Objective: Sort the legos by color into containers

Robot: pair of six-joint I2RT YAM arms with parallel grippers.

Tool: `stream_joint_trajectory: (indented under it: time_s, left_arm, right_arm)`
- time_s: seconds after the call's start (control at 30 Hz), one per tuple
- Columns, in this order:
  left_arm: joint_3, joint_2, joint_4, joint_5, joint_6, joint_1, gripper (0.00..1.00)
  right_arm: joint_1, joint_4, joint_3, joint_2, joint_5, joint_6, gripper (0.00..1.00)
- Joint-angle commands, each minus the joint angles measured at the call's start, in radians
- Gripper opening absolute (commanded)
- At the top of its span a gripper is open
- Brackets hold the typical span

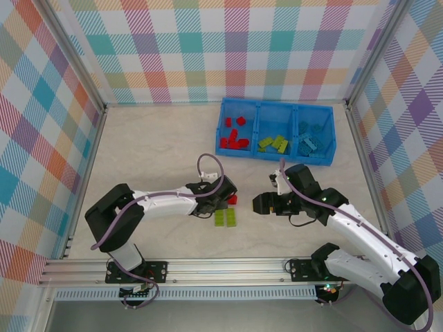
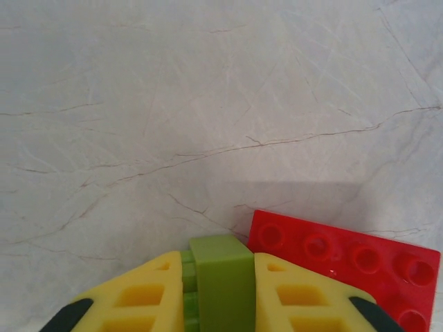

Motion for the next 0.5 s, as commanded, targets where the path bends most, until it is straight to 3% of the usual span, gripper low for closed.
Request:
stream_joint_trajectory:
  time_s: [0.0, 0.47]
  left_arm:
    - [-0.031, -0.043, -0.054, -0.041, -0.01, 0.008, 0.19]
    - [-0.009, -0.184, -0.005, -0.054, 0.115, 0.008, 0.16]
  right_arm:
    - [0.004, 0.014, 0.013, -0.005, 0.001, 0.008, 0.71]
    - [0.018, 0.052, 0.029, 0.028, 0.001, 0.019, 0.71]
